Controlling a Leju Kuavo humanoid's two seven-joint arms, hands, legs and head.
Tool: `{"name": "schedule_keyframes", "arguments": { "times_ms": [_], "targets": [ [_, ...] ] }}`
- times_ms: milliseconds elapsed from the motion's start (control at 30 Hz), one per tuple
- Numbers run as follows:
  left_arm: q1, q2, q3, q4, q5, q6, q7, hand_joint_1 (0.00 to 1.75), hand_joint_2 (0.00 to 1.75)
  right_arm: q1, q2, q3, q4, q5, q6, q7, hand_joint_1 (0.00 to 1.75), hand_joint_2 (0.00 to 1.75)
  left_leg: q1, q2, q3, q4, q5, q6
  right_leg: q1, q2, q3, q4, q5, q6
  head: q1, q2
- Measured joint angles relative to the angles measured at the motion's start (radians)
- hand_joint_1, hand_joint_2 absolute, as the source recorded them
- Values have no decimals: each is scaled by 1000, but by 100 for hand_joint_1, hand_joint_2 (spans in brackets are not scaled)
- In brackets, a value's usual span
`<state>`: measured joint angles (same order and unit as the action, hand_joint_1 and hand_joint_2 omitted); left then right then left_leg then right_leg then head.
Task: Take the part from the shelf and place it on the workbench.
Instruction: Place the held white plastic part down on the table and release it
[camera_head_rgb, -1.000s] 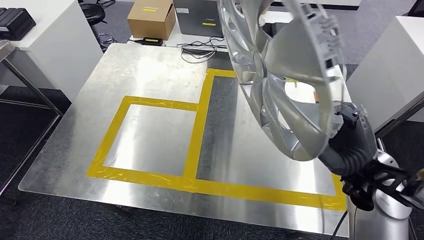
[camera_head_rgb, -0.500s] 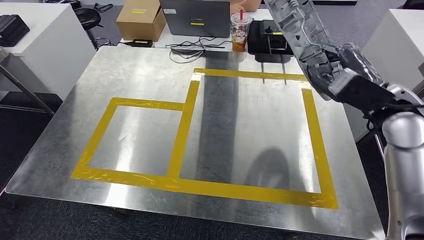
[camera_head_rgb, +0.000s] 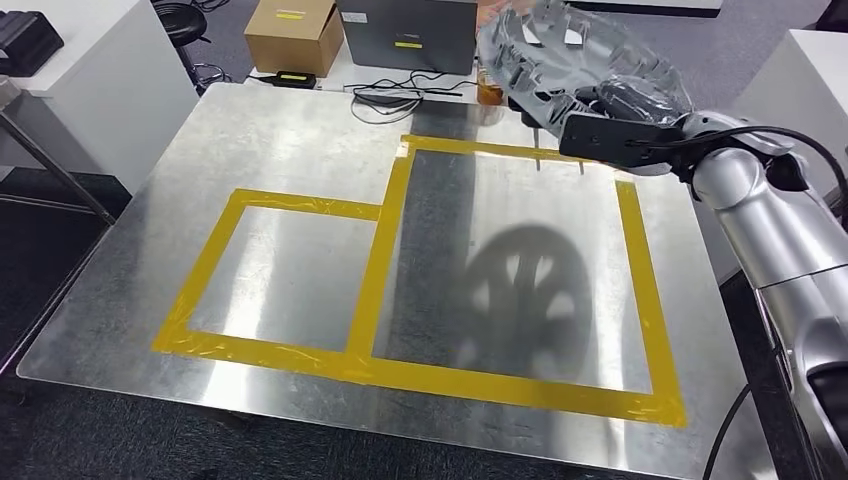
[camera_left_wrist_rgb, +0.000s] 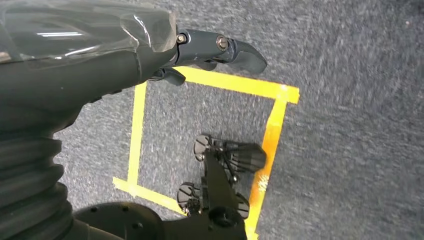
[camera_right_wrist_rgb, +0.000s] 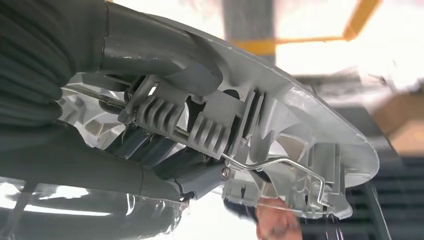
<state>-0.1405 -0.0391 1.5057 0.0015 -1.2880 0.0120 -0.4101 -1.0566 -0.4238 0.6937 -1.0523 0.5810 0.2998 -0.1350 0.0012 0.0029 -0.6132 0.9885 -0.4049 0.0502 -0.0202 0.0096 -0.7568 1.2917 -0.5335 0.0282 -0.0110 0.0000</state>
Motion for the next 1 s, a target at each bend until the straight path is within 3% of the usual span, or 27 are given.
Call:
{"name": "schedule_keyframes", "arguments": {
  "times_ms": [67,100,133,167,233,300,367,433,467,500,533,567,633,700,800,867,933,1000],
  "targets": [
    [-4,-2,0,0,-2,0,3,0,175,-10,9,35,36,0,-1,0,175,175,7,-3,0,10,-7,-12,-12,-6,49,-117,58,29,1,0],
    [-4,-2,0,0,-4,-1,4,0,175,-16,13,50,50,0,-2,-1,175,175,8,-4,-4,18,-13,-21,-14,-10,80,-181,82,37,1,0],
    [-5,-1,0,0,-8,-1,4,0,175,-22,18,64,62,0,-3,-2,175,175,7,-5,-8,28,-18,-29,-16,-10,102,-228,98,37,1,0],
    [-6,0,0,-1,-13,-2,5,0,175,-26,25,78,71,1,-5,-3,175,175,6,-5,-12,35,-22,-36,-16,-10,113,-251,103,32,1,0],
    [-10,2,0,-1,-25,-5,7,0,175,-32,44,107,92,7,-6,-4,175,175,7,-4,-15,40,-24,-44,-13,-3,113,-251,101,11,1,0],
    [-17,1,0,-1,-37,-11,9,0,175,-35,70,138,117,13,-6,-5,175,175,12,-3,-22,53,-37,-52,-13,1,115,-251,102,-3,1,0],
    [-25,1,0,-1,-48,-18,14,0,175,-35,100,170,139,13,-6,-11,175,175,15,-3,-61,135,-81,-61,-14,5,117,-253,102,-12,0,0],
    [-31,2,0,-1,-56,-21,20,0,175,-32,130,202,161,11,-7,-23,175,175,16,-3,-131,272,-134,-65,-10,10,118,-252,101,-18,-2,0],
    [-33,2,0,-1,-59,-21,22,0,175,-29,145,217,171,9,-8,-29,175,175,16,-3,-157,318,-144,-64,-6,12,119,-252,101,-20,-2,0],
    [-33,2,0,-1,-61,-21,24,0,175,-27,158,231,180,7,-8,-33,175,175,15,-3,-167,328,-136,-61,-2,14,119,-252,100,-22,-2,0],
    [-34,2,1,-1,-62,-22,25,0,175,-25,169,242,188,4,-8,-36,175,175,13,-4,-156,295,-109,-54,2,15,121,-252,100,-23,-2,0],
    [-34,2,1,-1,-63,-22,26,0,175,-24,181,251,193,1,-8,-39,175,175,9,-4,-126,228,-71,-45,5,17,122,-253,99,-24,-2,0],
    [-35,5,1,-1,-63,-20,26,0,175,-25,201,266,203,-9,-7,-45,175,175,-1,-4,-62,99,-23,-23,9,18,124,-255,98,-25,-1,0],
    [-36,8,1,-1,-60,-18,25,0,175,-25,222,282,212,-18,-6,-49,175,175,-11,-3,-35,50,-16,-13,8,18,122,-257,99,-24,-1,0],
    [-39,8,1,-1,-54,-13,22,0,175,-24,247,302,222,-32,-6,-50,175,175,-8,2,-21,24,-4,-11,9,13,118,-255,94,-18,-2,0],
    [-43,8,1,-1,-53,-12,21,0,175,-26,257,312,226,-37,-6,-50,175,175,-2,4,-11,2,7,-9,12,6,85,-189,59,-21,-1,0],
    [-45,6,1,-1,-53,-12,21,0,175,-27,263,322,231,-40,-6,-52,175,175,-3,3,-11,0,9,-7,12,4,25,-60,9,-25,-1,0],
    [-45,3,1,-1,-53,-10,18,0,175,-26,267,334,236,-44,-6,-53,175,175,-2,1,-11,1,9,-8,10,3,-8,9,-6,-16,-1,0]
  ]
}}
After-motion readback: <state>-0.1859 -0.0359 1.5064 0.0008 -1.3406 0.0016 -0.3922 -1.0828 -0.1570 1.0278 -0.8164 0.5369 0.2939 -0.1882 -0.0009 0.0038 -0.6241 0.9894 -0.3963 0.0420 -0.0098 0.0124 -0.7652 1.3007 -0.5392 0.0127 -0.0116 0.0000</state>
